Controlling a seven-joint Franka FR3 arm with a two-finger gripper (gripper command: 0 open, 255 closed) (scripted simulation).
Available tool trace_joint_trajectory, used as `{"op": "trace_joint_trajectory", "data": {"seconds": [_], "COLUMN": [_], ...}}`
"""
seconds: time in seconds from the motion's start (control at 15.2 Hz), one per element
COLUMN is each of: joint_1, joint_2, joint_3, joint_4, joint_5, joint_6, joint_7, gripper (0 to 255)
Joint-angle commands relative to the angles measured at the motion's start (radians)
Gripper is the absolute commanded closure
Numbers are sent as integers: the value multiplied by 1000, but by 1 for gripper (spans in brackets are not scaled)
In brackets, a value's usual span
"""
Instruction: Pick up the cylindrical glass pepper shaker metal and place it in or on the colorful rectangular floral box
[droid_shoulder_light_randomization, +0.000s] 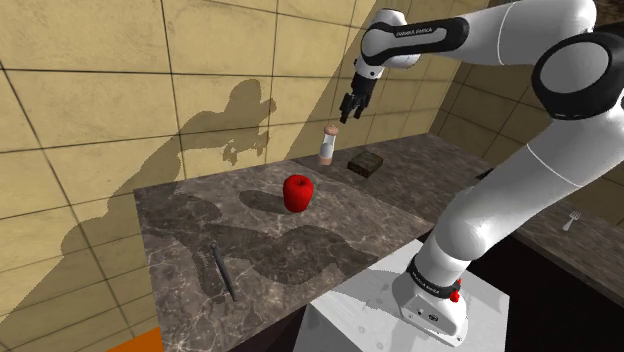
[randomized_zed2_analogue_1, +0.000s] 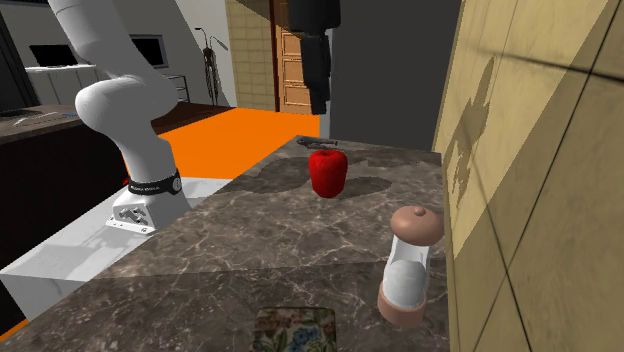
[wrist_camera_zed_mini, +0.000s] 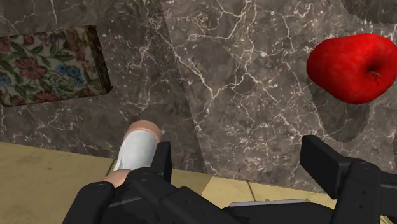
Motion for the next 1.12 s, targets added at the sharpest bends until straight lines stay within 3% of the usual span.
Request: {"op": "trace_joint_trajectory", "data": {"seconds": [0.0,0.46,0.86,1.06], "joint_1": [-1,-30,-95,-100], "joint_2": [78,349,598,617], "joint_3": [-26,-89,-99,-95], "joint_4": [46,238,463,459], "joint_5": [19,122,228,236], "joint_6": [29,81,72,94], "joint_7": [-40,-182,-289,-295], "gripper": [0,0,0,0]}}
